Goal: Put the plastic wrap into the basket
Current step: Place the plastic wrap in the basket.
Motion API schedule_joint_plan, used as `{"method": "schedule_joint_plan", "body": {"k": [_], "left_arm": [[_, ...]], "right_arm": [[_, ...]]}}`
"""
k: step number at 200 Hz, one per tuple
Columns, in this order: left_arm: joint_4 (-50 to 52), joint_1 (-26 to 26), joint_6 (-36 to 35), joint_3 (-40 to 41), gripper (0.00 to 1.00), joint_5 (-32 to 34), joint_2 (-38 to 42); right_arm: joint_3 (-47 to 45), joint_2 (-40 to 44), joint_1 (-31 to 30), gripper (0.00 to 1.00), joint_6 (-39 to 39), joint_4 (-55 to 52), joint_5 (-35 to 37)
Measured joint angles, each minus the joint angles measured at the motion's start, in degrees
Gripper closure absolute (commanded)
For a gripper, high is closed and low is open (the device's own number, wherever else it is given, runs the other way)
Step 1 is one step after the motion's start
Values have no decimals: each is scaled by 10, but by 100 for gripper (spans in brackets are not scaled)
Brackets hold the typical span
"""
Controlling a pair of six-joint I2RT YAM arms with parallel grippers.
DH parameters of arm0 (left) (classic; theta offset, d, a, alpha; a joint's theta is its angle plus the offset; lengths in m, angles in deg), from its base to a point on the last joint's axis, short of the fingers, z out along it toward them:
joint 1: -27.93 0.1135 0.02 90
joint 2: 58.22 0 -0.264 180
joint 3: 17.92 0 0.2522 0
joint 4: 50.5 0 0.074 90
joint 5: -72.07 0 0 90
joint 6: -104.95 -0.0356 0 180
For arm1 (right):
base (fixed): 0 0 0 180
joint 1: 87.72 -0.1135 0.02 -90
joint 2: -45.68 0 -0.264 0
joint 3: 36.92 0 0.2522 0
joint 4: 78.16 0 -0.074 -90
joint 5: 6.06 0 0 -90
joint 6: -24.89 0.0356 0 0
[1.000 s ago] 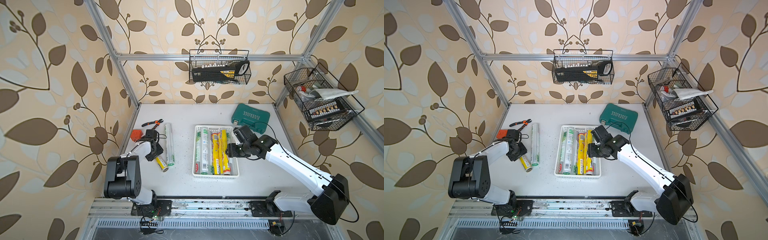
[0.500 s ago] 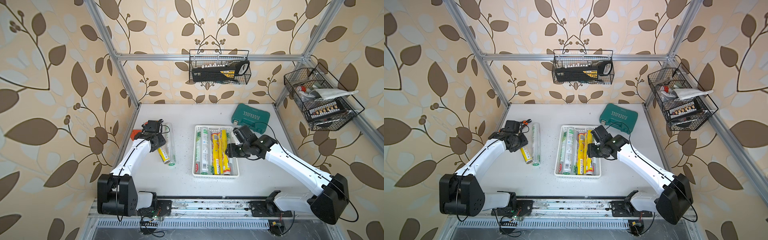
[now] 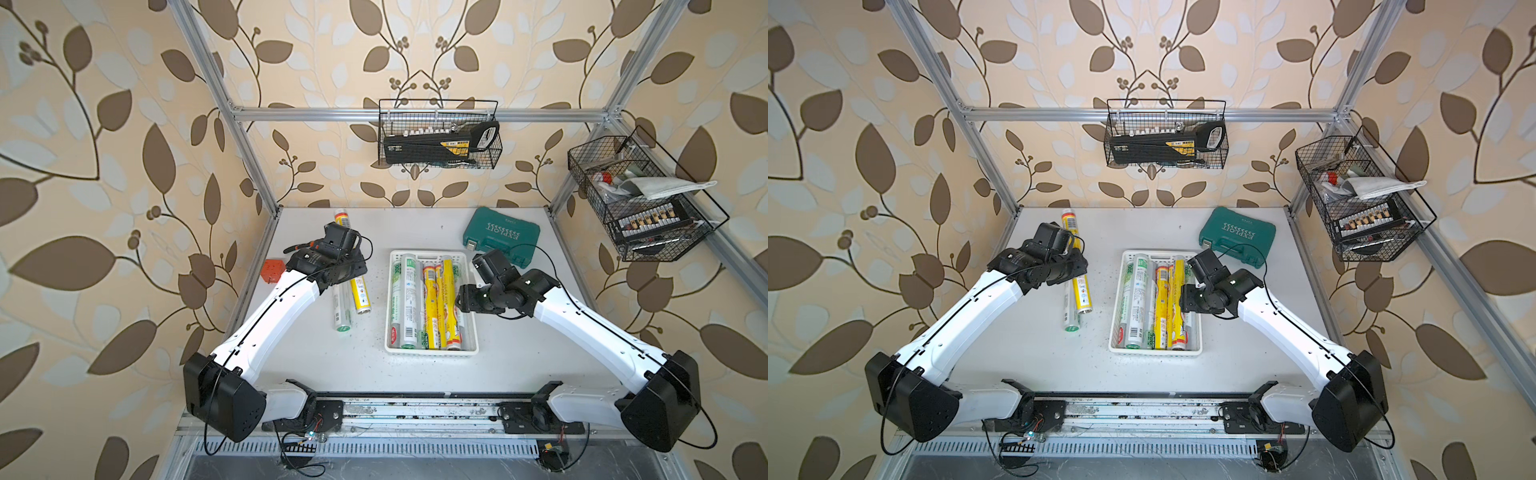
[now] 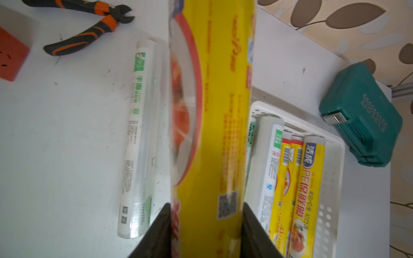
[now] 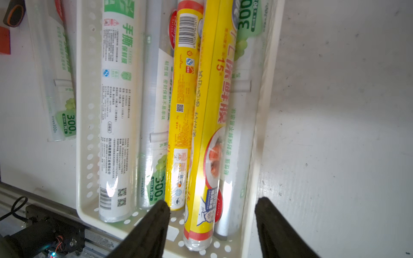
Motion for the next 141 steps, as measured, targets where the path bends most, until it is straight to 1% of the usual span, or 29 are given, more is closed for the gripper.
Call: {"method": "schedule_joint_plan", "body": {"k": [41,72,110,141], "left_arm": [[-13,-100,24,-42,57,2,-59],[-35,-160,41,-71,57,5,-120],[-61,-221,60,-103,57,12,-198],[-81,-255,75,-124,57,16,-253]], "right_arm": [[-22,20,49,35,-1,1,-10],[-36,31,76,35,-3,2,-23],[-43,35,96,35,-7,3,-35],[-43,39,105,35,-12,3,-40]]}}
